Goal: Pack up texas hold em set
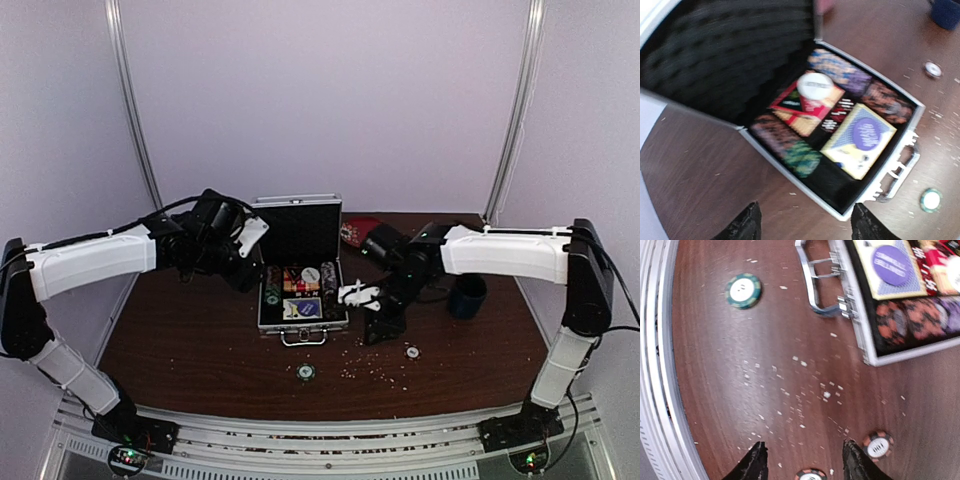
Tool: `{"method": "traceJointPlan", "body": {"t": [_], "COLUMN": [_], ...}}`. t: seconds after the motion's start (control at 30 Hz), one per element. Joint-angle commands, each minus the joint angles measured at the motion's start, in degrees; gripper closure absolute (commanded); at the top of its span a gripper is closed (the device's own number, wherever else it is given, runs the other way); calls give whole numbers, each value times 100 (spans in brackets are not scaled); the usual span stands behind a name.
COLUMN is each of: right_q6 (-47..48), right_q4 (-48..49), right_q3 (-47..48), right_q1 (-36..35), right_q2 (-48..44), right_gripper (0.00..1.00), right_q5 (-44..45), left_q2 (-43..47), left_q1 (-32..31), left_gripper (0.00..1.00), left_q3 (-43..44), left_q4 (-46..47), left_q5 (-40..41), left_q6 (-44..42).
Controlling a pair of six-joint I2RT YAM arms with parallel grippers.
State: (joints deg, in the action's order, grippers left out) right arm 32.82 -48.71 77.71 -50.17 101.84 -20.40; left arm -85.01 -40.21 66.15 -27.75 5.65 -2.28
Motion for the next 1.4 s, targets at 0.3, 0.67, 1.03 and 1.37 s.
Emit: {"method": "traceJointPlan", "body": {"t": [0.3,0.67,1.03,1.37], "right_q6": [-561,-564,-435,-390], "right_q4": [2241,2589,2476,2393], "right_q3": [-2019,-2244,-2217,-2190], "right_q1": [1740,1844,1844,1844], "right_q2": [-1674,-1711,-1677,-1591], "right_gripper": [46,46,45,45], "right_q5": [-1095,-804,-858,-922], "left_q2": [-1308,-2062,-2586,-2864], "left_q1": [-1927,-2232,-2357,-2408], "left_gripper": [39,38,40,43], "left_q3": [539,767,1198,1382], "left_q4": [-1903,-1537,-1470,-1568], "left_q5": [-265,-669,-826,-484], "left_q6": [563,677,514,518]}}
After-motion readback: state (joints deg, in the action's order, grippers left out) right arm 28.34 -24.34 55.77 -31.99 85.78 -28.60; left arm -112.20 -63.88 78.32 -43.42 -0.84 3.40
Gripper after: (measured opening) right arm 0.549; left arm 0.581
